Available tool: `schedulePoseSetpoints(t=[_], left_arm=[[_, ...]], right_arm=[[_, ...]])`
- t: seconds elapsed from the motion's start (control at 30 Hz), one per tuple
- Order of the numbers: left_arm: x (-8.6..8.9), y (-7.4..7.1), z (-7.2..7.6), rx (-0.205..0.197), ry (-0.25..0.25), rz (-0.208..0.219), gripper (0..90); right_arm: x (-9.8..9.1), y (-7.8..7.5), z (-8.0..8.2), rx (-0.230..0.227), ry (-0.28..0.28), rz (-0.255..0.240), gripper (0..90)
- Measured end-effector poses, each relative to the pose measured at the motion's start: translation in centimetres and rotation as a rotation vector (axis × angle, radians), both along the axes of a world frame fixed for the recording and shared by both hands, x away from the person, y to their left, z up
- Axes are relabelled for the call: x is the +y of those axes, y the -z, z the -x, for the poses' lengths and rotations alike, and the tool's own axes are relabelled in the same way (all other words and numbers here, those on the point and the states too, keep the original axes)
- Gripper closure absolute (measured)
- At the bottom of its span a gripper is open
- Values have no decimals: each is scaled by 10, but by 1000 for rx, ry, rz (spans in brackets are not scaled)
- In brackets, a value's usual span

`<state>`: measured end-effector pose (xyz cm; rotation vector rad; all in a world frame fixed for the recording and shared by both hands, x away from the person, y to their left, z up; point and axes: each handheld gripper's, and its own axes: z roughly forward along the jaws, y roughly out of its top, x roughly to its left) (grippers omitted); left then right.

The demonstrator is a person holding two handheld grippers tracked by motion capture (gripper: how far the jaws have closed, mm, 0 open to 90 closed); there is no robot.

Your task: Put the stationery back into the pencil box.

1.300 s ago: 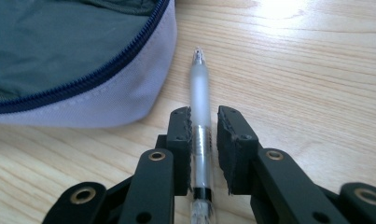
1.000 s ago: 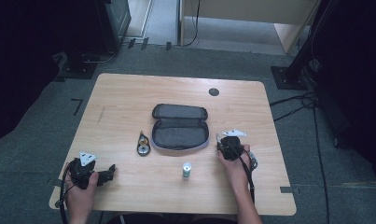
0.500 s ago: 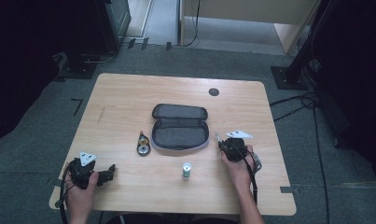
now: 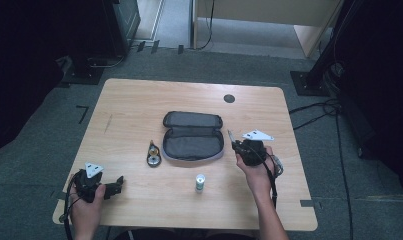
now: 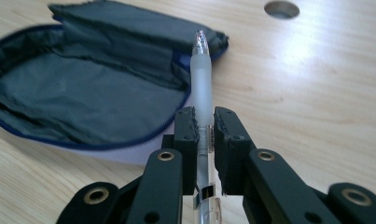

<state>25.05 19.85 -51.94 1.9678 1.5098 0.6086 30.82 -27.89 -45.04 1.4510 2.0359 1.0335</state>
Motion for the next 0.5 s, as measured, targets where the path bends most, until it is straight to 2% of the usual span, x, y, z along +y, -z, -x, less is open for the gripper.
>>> schedulePoseSetpoints(t=[0.3, 0.5], left_arm=[[0, 0, 0, 0, 0, -1, 0], [0, 0, 0, 0, 1, -1, 0]], right_arm=[[17, -22, -11, -39, -54, 5, 803], [32, -31, -20, -46, -99, 3, 802]])
